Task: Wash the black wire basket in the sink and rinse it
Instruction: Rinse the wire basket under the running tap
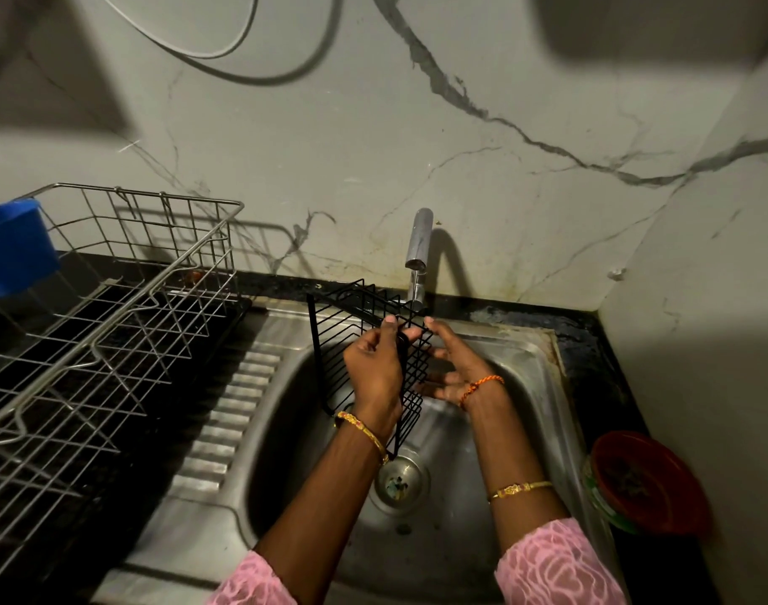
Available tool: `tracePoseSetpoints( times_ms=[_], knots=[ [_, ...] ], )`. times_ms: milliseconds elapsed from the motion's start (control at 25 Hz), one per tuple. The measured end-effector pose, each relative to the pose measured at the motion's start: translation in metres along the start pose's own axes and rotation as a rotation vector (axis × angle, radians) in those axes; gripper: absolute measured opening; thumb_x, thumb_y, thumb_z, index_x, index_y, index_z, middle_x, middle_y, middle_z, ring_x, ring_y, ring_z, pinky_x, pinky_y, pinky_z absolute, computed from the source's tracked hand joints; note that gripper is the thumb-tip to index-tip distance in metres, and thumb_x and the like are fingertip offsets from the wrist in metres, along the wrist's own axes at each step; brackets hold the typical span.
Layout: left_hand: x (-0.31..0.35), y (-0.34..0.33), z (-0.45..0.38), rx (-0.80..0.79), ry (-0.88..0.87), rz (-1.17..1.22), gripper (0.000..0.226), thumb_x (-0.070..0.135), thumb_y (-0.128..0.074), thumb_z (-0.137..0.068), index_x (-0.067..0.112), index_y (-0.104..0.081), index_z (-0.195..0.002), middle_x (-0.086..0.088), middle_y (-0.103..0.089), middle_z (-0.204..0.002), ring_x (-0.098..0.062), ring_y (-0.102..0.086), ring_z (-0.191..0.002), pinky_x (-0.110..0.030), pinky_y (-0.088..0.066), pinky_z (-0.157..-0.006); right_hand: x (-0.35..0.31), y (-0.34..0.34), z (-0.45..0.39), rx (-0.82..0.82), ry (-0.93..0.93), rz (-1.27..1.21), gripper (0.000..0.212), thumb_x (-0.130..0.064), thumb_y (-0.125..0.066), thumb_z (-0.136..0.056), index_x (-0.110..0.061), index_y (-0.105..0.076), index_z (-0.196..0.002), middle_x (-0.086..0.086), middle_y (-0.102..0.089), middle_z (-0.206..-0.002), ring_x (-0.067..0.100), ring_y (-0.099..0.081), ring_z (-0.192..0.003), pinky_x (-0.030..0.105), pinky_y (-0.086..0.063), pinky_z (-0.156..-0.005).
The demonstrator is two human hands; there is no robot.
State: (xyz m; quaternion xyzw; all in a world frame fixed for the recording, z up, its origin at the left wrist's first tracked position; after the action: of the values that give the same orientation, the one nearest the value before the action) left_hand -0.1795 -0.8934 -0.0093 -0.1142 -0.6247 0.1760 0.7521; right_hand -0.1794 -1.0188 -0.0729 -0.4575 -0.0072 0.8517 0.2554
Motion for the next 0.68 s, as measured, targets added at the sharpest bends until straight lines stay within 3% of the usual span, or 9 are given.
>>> tracePoseSetpoints(
  times_ms=[240,360,560,680],
  knots=[
    [0.0,-0.002,-0.005,-0.017,0.036,0.027,0.024,0.016,-0.054,-0.096,0.009,-0.063,-0.075,0.0,-0.072,-0.064,-0.009,-0.068,-0.06,-0.024,-0.053,-0.064,-0.007,0.002,-0.003,-0.005,0.013,-0.01,0.047,-0.05,-0.072,-0.07,-0.022,-0.056,-0.104,0.006,-0.05,-0.115,0.032,-0.05,-0.109,0.053,-0.049,-0.089],
    [0.0,-0.001,-0.007,-0.019,0.036,0.023,0.024,0.016,-0.054,-0.095,0.01,-0.064,-0.074,0.0,-0.073,-0.065,-0.011,-0.068,-0.065,-0.029,-0.053,-0.075,-0.009,0.0,-0.006,-0.002,0.014,0.013,0.056,-0.052,-0.073,-0.067,-0.021,-0.056,-0.111,0.006,-0.05,-0.121,0.031,-0.05,-0.109,0.052,-0.05,-0.088],
    [0.002,-0.001,-0.006,-0.012,0.026,0.018,0.024,0.014,-0.054,-0.095,0.009,-0.062,-0.073,0.002,-0.072,-0.063,-0.007,-0.067,-0.062,-0.025,-0.052,-0.071,-0.007,-0.002,-0.01,0.005,0.009,0.007,0.081,-0.059,-0.079,-0.053,-0.021,-0.054,-0.119,0.006,-0.05,-0.125,0.033,-0.051,-0.11,0.048,-0.054,-0.078],
    [0.002,-0.001,-0.004,-0.02,0.025,0.036,0.021,0.013,-0.055,-0.095,0.006,-0.06,-0.077,0.001,-0.072,-0.064,-0.006,-0.069,-0.064,-0.026,-0.053,-0.077,-0.004,-0.003,-0.015,-0.01,0.012,-0.018,0.094,-0.062,-0.081,-0.044,-0.022,-0.052,-0.124,0.004,-0.049,-0.129,0.035,-0.05,-0.114,0.049,-0.055,-0.075]
  ],
)
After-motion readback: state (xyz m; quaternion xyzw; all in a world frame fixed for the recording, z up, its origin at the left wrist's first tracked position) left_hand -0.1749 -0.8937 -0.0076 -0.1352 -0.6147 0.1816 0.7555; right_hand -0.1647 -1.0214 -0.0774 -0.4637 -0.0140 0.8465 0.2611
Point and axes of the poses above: each hand's wrist, its own z-axis away from the middle knuckle, its own y-axis out of the back of the hand, x = y × z, the point moved 6 cm from there along -z, towards the middle knuckle
